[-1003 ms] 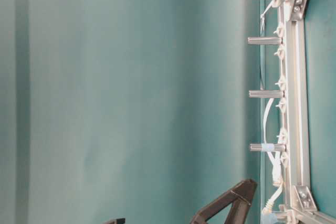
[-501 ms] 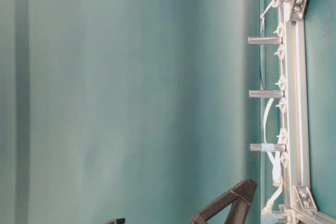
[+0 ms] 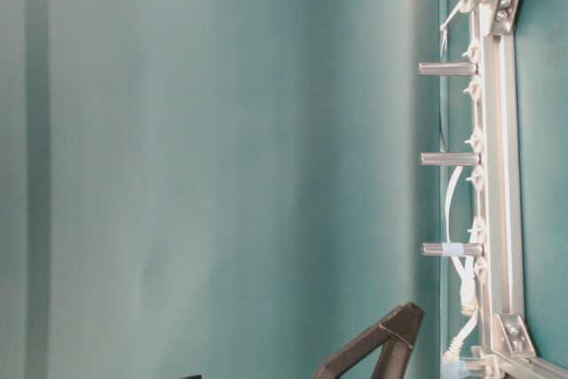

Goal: Insert the wire through the string loop located on the left side.
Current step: 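Lift the USB cable with the right gripper, plug pointing forward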

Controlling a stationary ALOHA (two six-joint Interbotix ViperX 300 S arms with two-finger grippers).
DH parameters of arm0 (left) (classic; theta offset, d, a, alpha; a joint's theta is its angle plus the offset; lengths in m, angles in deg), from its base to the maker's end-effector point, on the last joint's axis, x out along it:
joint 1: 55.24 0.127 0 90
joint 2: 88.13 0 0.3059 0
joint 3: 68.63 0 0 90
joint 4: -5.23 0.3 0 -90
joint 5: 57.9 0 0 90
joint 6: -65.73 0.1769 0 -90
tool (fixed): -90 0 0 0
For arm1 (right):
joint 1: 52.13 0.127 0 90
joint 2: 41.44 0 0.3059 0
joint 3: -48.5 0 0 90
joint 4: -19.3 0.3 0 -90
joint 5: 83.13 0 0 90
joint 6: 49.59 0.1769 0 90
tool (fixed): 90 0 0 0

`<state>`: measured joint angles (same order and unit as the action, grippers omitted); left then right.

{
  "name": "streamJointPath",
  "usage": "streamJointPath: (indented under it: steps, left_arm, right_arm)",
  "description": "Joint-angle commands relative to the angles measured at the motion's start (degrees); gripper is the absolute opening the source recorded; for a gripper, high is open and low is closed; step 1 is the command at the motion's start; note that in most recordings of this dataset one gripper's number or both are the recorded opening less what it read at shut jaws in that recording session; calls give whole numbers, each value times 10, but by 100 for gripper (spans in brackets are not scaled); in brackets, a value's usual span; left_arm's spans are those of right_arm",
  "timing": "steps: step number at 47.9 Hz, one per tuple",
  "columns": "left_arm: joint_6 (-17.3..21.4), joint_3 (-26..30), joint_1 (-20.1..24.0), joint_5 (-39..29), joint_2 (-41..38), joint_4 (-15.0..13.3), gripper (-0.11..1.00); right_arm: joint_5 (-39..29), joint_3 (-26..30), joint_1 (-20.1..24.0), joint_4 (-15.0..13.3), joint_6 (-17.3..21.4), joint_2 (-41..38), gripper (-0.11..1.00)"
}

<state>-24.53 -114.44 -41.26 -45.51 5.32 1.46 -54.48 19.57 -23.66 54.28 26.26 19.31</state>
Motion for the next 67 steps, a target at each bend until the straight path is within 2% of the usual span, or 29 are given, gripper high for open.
streamJointPath:
  steps: [1,9,40,67]
  left_arm:
    - [1,3,-4,4,12,2,75]
    - [1,-2,-10,4,14,2,75]
    - [1,-4,-32,-4,15,2,75]
    - [2,-4,-44,-16,15,2,75]
  right_arm:
    - [-10,4,2,0,-9,29,10]
    - [-40,4,-1,0,-25,52,10]
    - [-81,8,-25,0,-37,108,10]
    - [-86,8,-33,0,-37,120,10]
